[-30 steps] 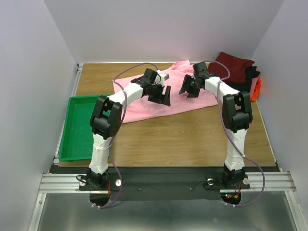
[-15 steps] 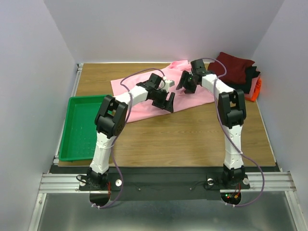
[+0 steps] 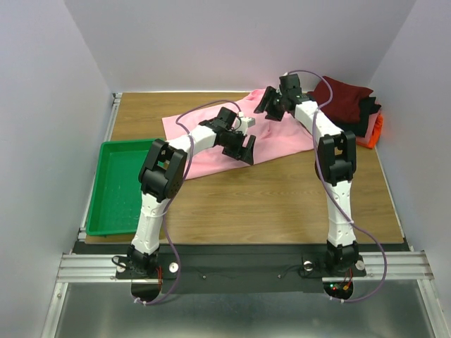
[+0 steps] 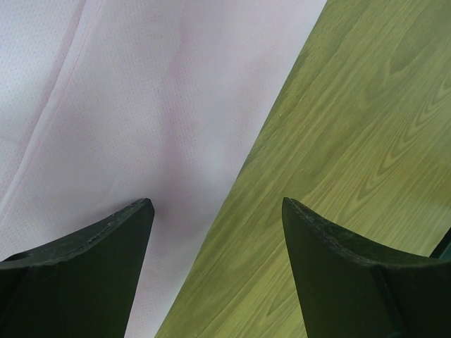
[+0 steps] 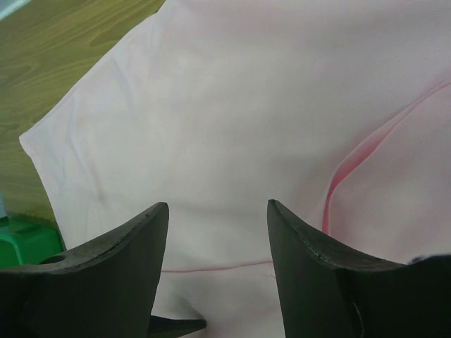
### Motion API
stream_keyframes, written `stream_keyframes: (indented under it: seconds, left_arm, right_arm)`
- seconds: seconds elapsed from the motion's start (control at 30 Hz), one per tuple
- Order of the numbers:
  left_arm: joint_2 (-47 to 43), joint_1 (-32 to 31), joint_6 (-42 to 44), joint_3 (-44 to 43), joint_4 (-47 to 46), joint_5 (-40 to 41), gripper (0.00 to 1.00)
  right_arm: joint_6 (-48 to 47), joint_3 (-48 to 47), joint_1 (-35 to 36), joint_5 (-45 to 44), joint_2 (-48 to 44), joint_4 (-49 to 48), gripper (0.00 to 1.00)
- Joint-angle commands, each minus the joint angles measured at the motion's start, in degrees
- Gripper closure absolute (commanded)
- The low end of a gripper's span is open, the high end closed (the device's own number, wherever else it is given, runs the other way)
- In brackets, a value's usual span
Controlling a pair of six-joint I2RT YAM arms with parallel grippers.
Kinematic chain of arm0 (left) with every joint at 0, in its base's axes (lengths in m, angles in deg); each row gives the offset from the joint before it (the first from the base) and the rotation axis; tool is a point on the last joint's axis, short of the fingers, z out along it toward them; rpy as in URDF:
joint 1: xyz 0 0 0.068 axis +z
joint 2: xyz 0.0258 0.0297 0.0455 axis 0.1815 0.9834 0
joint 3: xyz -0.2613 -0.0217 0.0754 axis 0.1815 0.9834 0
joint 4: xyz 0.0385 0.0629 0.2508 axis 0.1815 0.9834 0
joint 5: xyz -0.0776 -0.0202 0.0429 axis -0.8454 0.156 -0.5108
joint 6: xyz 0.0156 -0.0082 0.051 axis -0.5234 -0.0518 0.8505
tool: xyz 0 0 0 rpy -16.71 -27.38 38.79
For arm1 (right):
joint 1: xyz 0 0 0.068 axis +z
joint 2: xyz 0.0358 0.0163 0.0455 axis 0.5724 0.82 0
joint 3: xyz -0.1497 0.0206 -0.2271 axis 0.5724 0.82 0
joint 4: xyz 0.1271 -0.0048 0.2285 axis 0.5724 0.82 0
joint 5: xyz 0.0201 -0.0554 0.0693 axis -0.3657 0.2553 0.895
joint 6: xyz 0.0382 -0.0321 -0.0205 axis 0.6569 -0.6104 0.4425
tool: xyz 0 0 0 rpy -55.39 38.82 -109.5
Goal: Fold and stack the t-shirts
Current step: Fold the tshirt
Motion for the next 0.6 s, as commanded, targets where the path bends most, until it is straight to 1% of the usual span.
stream_keyframes:
  seconds: [0.0,0.17,0.27,0.47,0.57]
  left_arm:
    - [-0.05,0.02,1.16,-0.46,0.79,-0.62,0.14]
    - [0.04,0.02,1.34,-0.46,0.88,-0.44,0.14]
    - [0.04,0.02,1.34,-0.54,0.97,-0.27,0.14]
    - [0.22,0.02,1.34,-0.63,1.15,-0.44,0.14]
    - [0.3,0.02,1.34,-0.63,1.06,-0.53,0.14]
  right_arm:
    - [0.65,-2.07,-0.05,-0.96,-1.15,-2.85,0.36]
    - [-0.4,3.02,-0.05,-5.44,-5.98,-2.76,0.36]
    - [-1.19,8.73,-0.22,-8.25,-10.11,-2.76,0.36]
    - [-1.02,14.1,-0.14,-7.21,-11.18,-2.85,0.36]
    - [-0.93,13.76,-0.05,-5.98,-9.69,-2.94,0.36]
